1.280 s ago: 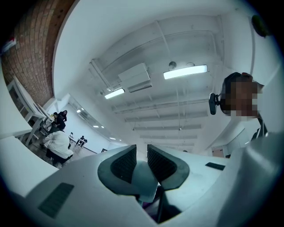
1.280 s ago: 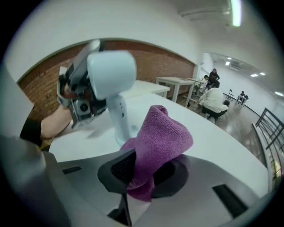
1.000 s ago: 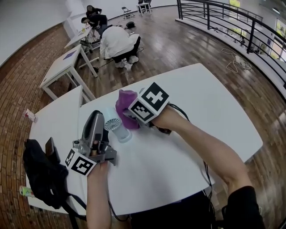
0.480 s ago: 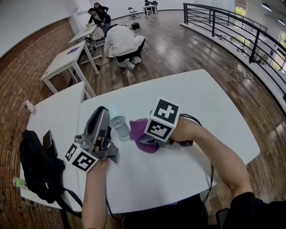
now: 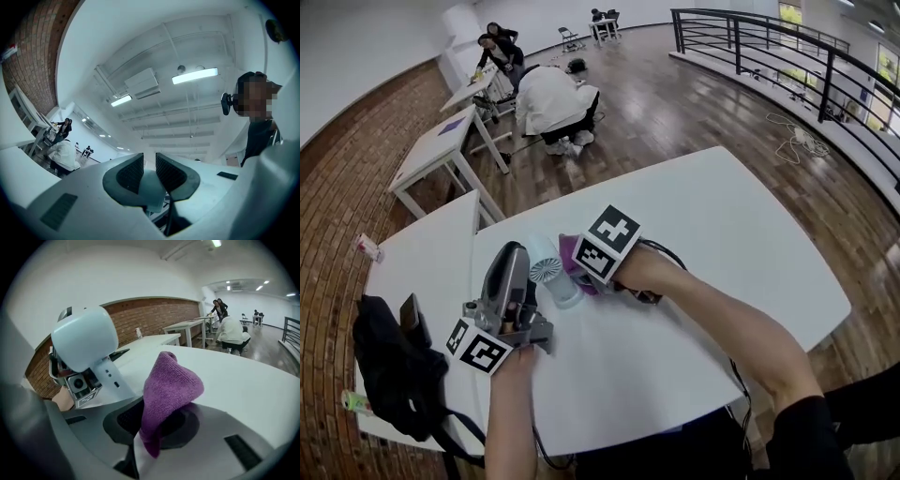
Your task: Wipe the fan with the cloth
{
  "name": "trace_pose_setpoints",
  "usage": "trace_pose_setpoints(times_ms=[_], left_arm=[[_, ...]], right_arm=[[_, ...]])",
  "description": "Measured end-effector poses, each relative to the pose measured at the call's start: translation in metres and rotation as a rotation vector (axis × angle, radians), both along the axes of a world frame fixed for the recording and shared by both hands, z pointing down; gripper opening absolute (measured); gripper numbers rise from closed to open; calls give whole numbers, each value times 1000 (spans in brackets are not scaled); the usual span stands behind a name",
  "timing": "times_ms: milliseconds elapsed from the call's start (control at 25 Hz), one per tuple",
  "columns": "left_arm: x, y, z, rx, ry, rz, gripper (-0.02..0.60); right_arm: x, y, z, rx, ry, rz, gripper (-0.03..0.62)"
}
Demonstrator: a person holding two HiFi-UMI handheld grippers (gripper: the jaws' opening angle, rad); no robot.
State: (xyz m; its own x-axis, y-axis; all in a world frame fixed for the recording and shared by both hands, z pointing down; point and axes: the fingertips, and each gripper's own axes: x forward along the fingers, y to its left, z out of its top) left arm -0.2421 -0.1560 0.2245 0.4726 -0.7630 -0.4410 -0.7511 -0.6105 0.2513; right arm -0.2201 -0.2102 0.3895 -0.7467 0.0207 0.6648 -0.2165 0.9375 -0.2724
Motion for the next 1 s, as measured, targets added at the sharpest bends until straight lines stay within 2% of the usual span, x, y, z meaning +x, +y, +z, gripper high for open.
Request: trace_pose_setpoints(times_ms=[80,160,240,320,400,480,520,600,640,760,840,920,1000], left_arm=[[3,-1,-2,2,-5,5,77],[5,-1,-2,-1,-8,11,77],[4,-1,-2,-9,-8,13,77],[0,2,-5,-14,12,15,77],[-5,7,-11,-10,58,-5,77],[-9,16,-14,-20,109,-69,77],[-10,20,-13,-31,136,-106,77],[-5,28,-7,-57,183,-155,77],[-1,30,-3,-72,198,-174,77],[4,29,3,-118,238,-229,77],[0,26,1,-128,300,-236,77],[-5,22,0,-130,339,-241,77],[-8,20,-1,-133,356,-234,77]], right_arm=[[13,17,0,1,45,-52,69],[31,43,2,-20,94,-157,69],[45,60,-4,-41,99,-239,69],[49,40,-31,5,23,-175,69],[46,-1,-76,116,-110,-33,69],[37,-33,-122,219,-277,63,69],[29,-40,-140,240,-357,75,69],[5,-39,-159,212,-466,30,69],[-7,-34,-161,189,-485,-14,69],[-33,-17,-149,137,-455,-152,69],[-36,-6,-144,68,-443,-214,69],[-30,4,-144,-36,-453,-248,69],[-22,10,-141,-98,-443,-237,69]])
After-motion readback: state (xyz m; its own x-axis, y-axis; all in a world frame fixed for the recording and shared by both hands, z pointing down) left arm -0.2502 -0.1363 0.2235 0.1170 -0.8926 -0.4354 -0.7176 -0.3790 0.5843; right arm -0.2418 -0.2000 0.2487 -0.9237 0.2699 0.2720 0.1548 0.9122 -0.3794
